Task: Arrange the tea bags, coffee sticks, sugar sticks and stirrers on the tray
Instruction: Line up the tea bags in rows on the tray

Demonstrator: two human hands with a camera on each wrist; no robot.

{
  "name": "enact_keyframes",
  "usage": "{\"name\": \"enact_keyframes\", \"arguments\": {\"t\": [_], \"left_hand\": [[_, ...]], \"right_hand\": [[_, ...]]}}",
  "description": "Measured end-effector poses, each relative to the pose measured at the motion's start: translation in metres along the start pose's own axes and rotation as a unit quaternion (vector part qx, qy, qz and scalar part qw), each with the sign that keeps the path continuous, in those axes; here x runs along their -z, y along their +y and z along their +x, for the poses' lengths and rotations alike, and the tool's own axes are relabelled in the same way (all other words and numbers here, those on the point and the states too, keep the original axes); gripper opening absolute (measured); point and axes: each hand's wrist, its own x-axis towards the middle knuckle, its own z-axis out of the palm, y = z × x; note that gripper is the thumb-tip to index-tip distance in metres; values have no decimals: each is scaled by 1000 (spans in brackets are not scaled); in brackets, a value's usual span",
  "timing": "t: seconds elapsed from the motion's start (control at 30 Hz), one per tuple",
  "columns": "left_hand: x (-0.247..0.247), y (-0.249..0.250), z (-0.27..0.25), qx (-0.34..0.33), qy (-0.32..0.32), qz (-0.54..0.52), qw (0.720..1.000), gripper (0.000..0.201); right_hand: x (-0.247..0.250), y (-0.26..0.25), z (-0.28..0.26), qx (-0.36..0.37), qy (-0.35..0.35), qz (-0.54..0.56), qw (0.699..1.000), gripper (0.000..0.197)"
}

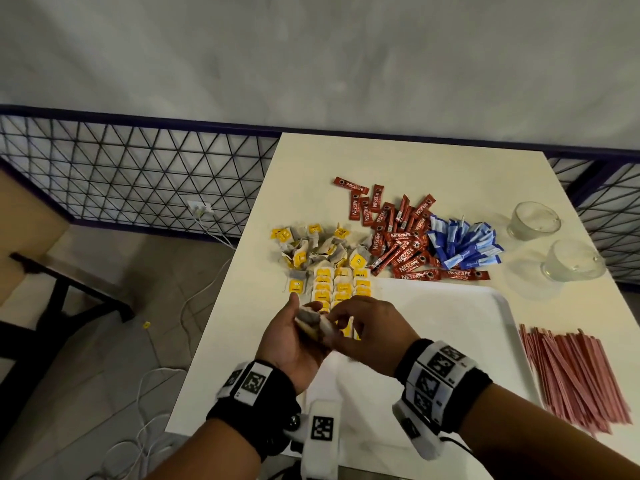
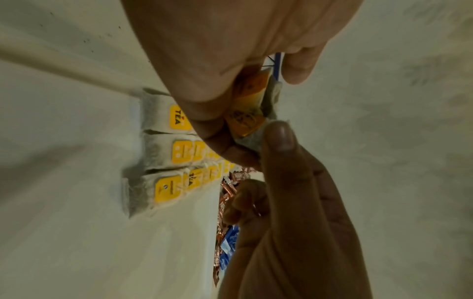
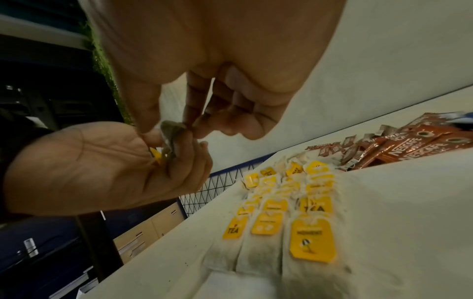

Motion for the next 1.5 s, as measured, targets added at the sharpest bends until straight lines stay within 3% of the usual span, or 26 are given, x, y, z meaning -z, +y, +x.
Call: {"name": "enact_keyframes", "arguments": {"t": [0.1, 0.23, 0.4, 0.5, 0.6, 0.63, 0.67, 0.7, 0.77, 0.8, 0.83, 0.87, 0.93, 1.0, 1.03, 1.07, 1.13, 1.17, 1.27, 1.37, 1.5], "left_hand": [[-6, -3, -4, -26, -8, 17, 999, 33], [-10, -6, -5, -65, 45, 56, 995, 27], [-5, -4, -4, -99, 145, 59, 983, 31], [-6, -6, -12, -119, 97, 135, 979, 32], [-11, -10, -17, -178, 27, 284, 942, 39], [-12, -8, -18, -217, 24, 348, 912, 41], [-14, -4, -19, -267, 27, 429, 862, 37], [-16, 3, -21, -324, 25, 525, 787, 29], [-24, 20, -27, -399, 3, 725, 561, 29], [-31, 28, -32, -393, -20, 803, 447, 34], [-39, 35, -36, -372, -37, 851, 369, 38], [-46, 41, -38, -354, -44, 876, 324, 39], [-52, 49, -39, -342, -59, 890, 294, 36], [-54, 53, -40, -347, -72, 883, 309, 30], [-51, 55, -38, -355, -76, 865, 348, 29], [-46, 56, -37, -358, -70, 833, 415, 30], [-38, 54, -35, -337, -52, 741, 578, 29], [-34, 50, -33, -322, -49, 710, 624, 21], [-23, 39, -28, -304, -51, 715, 628, 15], [-17, 38, -24, -292, -54, 690, 660, 6], [-11, 33, -20, -277, -39, 689, 669, 13]], "right_hand": [[2, -2, 1, -25, 15, 9, 1000, 7], [8, -1, 2, -98, 10, 105, 990, 15], [17, -1, 2, -159, 58, 324, 931, 11], [19, -5, 2, -168, 81, 436, 881, 5], [21, -6, 2, -164, 85, 459, 869, 7], [20, -5, 1, -167, 81, 442, 877, 7], [21, -4, 0, -169, 77, 403, 896, 9], [21, -2, -2, -167, 74, 344, 921, 11], [25, 0, -6, -134, 71, 231, 961, 23], [27, 0, -7, -103, 67, 199, 972, 30], [29, -1, -7, -70, 66, 175, 980, 34], [30, -2, -6, -37, 68, 149, 986, 33], [30, -5, -1, 8, 79, 94, 992, 18], [30, -7, 4, 12, 77, 83, 993, 7], [29, -7, 6, 7, 74, 94, 993, 9], [29, -7, 7, 1, 73, 114, 991, 12], [30, -9, 9, -13, 73, 166, 983, 13], [31, -10, 10, -21, 75, 190, 979, 10], [32, -9, 11, -28, 66, 214, 974, 12], [33, -9, 12, -43, 53, 188, 980, 20], [30, -7, 11, -57, 31, 175, 982, 22]]}}
